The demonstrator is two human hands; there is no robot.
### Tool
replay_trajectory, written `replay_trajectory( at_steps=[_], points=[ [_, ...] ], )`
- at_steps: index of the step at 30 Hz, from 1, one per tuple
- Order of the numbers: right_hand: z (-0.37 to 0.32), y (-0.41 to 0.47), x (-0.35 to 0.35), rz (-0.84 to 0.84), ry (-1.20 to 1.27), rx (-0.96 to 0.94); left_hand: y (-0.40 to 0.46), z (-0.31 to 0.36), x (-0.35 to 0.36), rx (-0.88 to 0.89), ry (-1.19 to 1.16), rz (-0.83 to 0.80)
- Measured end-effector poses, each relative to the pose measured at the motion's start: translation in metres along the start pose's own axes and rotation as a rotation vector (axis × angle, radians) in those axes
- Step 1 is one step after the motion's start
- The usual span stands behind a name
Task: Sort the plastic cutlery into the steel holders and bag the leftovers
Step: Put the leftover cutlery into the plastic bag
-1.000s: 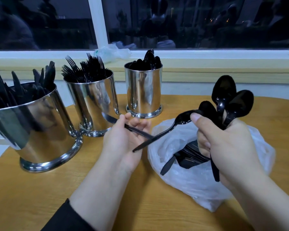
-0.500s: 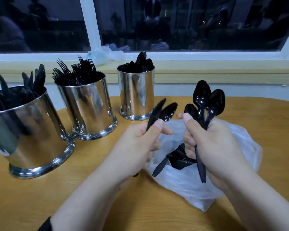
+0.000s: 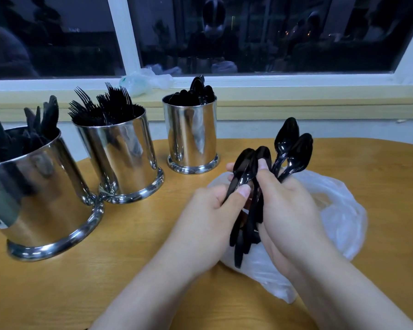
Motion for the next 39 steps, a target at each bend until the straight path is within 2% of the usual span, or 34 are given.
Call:
replay_trajectory(
  at_steps=[5,10,14,19,22,27,33,39],
  points=[
    [0.004,0.0,0.006,-0.014,-0.01,0.015,0.0,0.0,0.005,0.002,-0.033,-0.018],
    [0.0,-0.003,0.011,-0.093,-0.12,0.012,-0.001,0.002,0.004,0.024,-0.062,0.017],
    [-0.004,-0.005,0.012,-0.118,-0.181,0.006,-0.001,0.002,0.004,0.015,-0.158,-0.014],
    [-0.008,-0.011,0.02,-0.205,-0.337,-0.006,-0.003,0.001,0.004,-0.057,-0.328,0.011],
    [-0.01,-0.014,0.028,-0.289,-0.332,-0.003,-0.004,-0.002,0.003,-0.116,-0.352,0.035],
    [-0.01,-0.008,0.018,-0.164,-0.41,-0.023,-0.003,-0.001,0.001,-0.142,-0.347,0.036],
    [-0.009,-0.006,0.021,-0.196,-0.388,-0.029,-0.002,-0.002,0.0,-0.088,-0.275,0.081],
    [-0.029,0.001,-0.013,0.13,-0.154,-0.24,0.001,-0.002,-0.014,0.016,-0.122,0.157]
  ],
)
Point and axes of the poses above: each hand's wrist, its own y-axis towards the middle knuckle, its own x-axis out of the palm, z = x × y, the point moved 7 cm from there along y, towards the middle knuckle, and after that the axes turned 5 degrees about x, right-handed, at the moved point
